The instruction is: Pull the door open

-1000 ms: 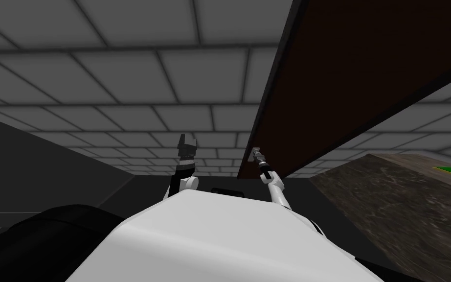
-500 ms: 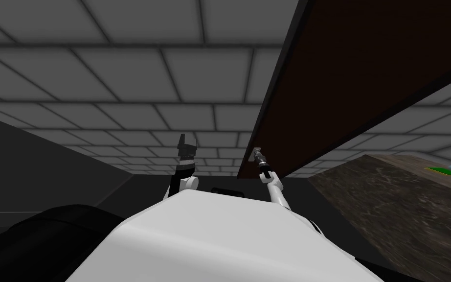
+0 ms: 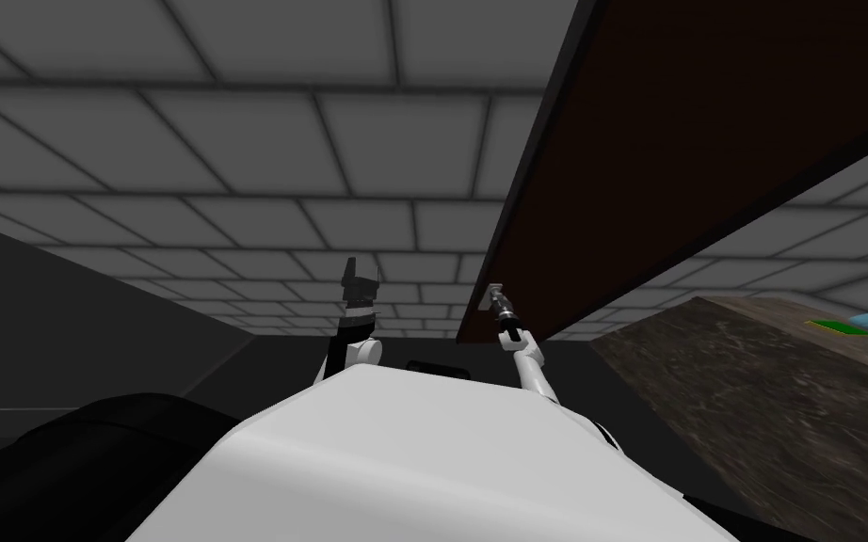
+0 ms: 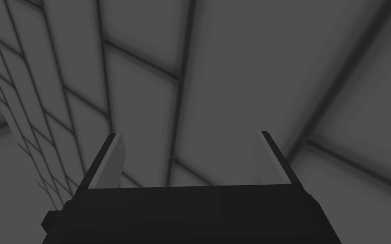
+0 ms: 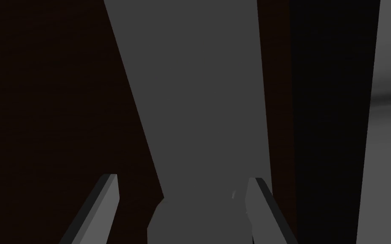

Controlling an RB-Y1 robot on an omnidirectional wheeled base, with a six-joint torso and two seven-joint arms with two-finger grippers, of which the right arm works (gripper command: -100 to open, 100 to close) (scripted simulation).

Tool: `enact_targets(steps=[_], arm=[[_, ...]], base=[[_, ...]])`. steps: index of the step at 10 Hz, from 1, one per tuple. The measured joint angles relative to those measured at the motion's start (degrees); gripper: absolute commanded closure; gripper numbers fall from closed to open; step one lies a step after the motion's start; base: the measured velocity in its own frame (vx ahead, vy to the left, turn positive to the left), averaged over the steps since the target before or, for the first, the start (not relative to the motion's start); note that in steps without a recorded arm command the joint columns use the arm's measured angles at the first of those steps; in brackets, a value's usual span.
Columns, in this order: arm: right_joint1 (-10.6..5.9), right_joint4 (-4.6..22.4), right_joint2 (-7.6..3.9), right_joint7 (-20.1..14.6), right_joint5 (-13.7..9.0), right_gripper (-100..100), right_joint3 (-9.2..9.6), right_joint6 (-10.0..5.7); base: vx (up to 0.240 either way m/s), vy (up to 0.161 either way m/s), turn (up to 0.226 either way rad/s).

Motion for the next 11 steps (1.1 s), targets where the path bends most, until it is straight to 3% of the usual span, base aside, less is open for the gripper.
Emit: enact_targets(steps=[1,3,5,7,9,10,11], arm=[[-0.57,1.0,0.33,0.5,-1.6,100,-0.49,0.52],[0.54,-1.2,0.52,-0.5,-4.6,100,0.82,3.75],[-0.65,1.3,0.27,-0.2,-7.2,100,0.09,3.61],[0.29,-0.4,0.76,-0.8,-10.2,100,0.97,5.96],[-0.52,1.1,0.7,-0.4,-11.7,100,0.63,6.09],[0.61,-1.5,0.65,-1.5,-13.0,100,2.02,8.49],[0.4,-1.2,0.55,-1.9,-14.6,100,2.12,9.27]], base=[[-0.016,-0.002,-0.028],[-0.014,0.004,-0.017],[-0.013,0.006,-0.015],[-0.006,0.0,-0.016],[-0.005,-0.001,-0.008],[-0.023,0.016,-0.03],[-0.011,0.005,-0.017]])
